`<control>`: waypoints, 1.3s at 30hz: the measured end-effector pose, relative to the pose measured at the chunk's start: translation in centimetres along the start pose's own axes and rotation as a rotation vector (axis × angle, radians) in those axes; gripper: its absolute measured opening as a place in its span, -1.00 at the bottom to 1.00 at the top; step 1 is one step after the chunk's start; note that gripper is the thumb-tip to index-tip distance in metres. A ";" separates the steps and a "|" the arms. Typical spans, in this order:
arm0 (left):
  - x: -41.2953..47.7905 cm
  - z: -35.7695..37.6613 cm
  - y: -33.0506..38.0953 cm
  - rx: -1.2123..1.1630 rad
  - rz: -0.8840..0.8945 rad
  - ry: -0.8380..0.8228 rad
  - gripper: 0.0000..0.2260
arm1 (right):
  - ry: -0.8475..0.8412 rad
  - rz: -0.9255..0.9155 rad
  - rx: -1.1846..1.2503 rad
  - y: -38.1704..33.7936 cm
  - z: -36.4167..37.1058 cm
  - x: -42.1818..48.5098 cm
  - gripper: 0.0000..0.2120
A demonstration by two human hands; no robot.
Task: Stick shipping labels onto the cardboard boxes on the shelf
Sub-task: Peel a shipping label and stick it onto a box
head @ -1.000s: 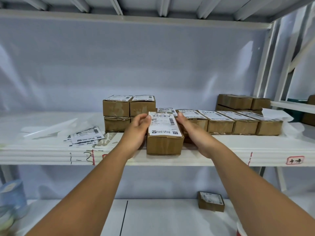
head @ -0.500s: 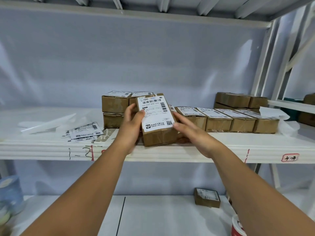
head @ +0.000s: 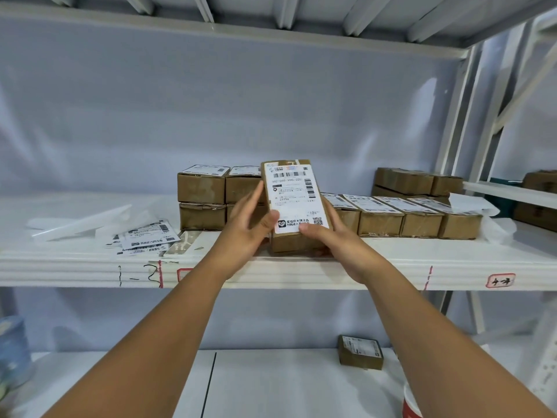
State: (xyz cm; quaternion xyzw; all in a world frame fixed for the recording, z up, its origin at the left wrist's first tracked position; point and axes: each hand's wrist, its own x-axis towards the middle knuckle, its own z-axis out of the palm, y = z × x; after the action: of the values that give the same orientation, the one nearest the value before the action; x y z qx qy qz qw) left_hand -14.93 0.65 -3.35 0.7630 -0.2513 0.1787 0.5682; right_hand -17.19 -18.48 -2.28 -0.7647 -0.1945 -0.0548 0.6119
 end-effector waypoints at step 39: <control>1.3 0.3 -0.1 -0.166 -0.290 0.054 -0.89 | 0.474 0.264 -0.303 -3.2 0.2 8.8 -0.64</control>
State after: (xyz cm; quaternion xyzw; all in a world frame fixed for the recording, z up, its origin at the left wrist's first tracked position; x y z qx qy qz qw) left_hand -13.80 0.18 -2.76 0.7368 -0.1369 0.0938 0.6555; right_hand -10.36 -15.71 3.44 -0.8317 0.0650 -0.1797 0.5212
